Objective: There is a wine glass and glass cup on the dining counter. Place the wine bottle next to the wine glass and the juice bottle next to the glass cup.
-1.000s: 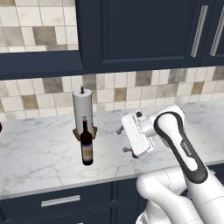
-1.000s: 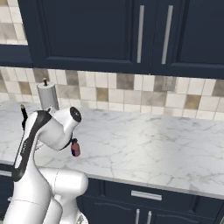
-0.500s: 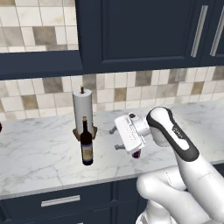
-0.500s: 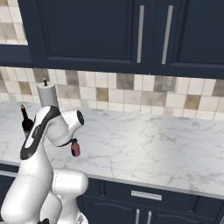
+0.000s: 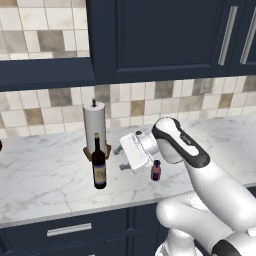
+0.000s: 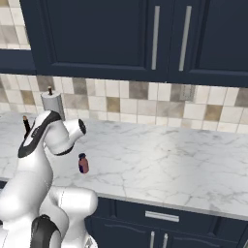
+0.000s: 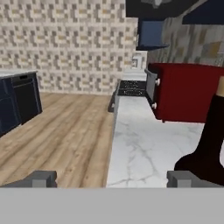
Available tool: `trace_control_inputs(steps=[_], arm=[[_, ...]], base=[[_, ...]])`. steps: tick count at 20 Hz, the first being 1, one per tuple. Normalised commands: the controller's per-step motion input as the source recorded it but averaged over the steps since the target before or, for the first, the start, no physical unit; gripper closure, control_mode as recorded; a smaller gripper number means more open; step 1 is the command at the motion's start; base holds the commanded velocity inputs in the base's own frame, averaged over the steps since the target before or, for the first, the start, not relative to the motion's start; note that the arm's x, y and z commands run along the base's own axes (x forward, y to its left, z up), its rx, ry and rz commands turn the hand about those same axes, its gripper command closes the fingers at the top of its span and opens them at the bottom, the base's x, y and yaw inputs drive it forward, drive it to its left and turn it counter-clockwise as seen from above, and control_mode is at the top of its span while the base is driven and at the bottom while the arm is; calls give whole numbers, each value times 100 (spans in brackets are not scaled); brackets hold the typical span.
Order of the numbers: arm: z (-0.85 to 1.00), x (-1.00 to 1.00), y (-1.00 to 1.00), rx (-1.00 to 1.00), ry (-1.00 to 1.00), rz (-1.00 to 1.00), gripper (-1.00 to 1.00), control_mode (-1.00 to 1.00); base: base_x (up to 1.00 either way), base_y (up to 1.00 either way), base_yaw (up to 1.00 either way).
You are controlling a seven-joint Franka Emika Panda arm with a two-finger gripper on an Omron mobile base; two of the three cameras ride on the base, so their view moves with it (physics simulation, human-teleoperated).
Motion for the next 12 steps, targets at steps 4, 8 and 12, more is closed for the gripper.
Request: trace_control_inputs(steps=[4,8,12], arm=[[-8,6,12,0,17,0,-100,-100],[-11,5,4,0,16,0,-100,-100],[-11,11,7,-2,7,2,-100,-100]], base=[[0,0,0],[0,0,0],[0,0,0]])
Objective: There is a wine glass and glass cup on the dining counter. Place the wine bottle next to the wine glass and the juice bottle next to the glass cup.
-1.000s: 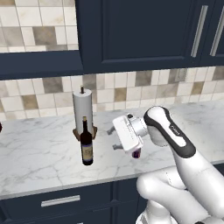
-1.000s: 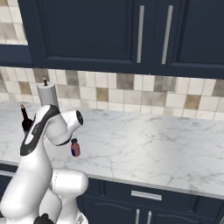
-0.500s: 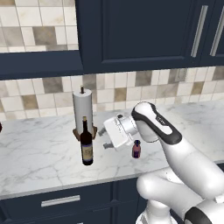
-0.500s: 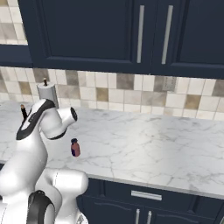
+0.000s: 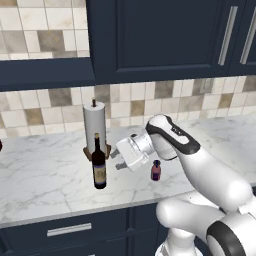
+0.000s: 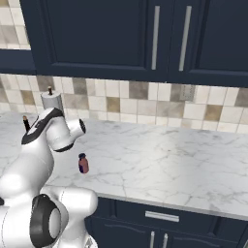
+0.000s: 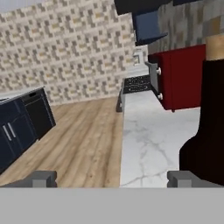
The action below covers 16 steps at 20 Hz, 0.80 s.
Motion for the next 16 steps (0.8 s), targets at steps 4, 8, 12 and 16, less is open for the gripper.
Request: trace_control_inputs(steps=[4,8,12,16], arm=[[-7,1,0,-8,0,0,-100,-100],[-5,3,-1,-12,0,0,-100,-100],[-12,26,0,-12,0,0,-100,-100],[-11,13,-1,-12,0,0,-100,-100]], base=[[0,0,0],[0,0,0],[0,0,0],[0,0,0]])
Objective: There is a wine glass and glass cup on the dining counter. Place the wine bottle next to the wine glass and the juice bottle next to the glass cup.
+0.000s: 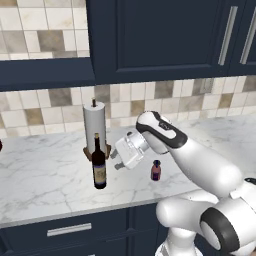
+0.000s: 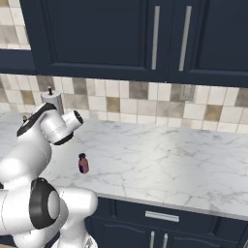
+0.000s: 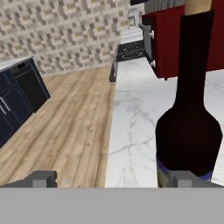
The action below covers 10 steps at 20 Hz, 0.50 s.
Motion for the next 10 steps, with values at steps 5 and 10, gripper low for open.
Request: trace_control_inputs(steps=[5,10], arm=[[-20,23,0,-7,-4,0,-100,-100],[-23,17,4,-1,-11,3,-100,-100]], base=[[0,0,0],[0,0,0]])
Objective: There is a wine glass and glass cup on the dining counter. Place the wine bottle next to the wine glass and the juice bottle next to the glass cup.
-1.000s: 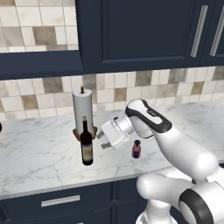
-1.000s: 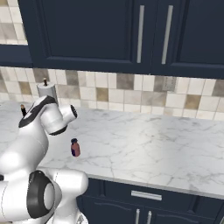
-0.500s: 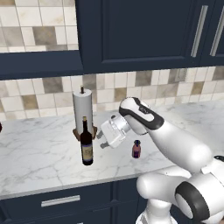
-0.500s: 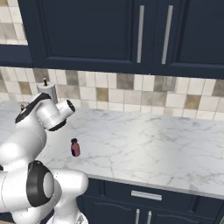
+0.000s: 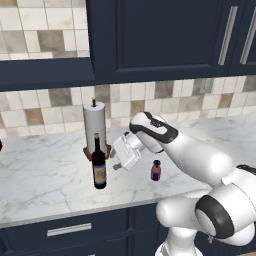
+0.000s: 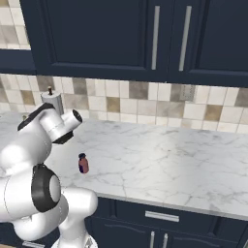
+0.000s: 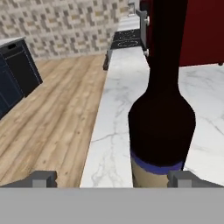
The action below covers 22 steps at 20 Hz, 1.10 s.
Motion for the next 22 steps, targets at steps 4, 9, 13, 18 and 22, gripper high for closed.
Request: trace_control_inputs(steps=[4,9,13,18,22], arm=[[-22,21,3,0,-12,3,-100,-100],[-18,29,4,0,-6,1,-100,-100],[-14,23,19,0,0,0,-100,-100],[-14,27,26,0,0,0,-100,-100],[-12,4,25,1,0,0,-100,-100]], base=[[0,0,0],[0,0,0],[0,0,0],[0,0,0],[0,0,0]])
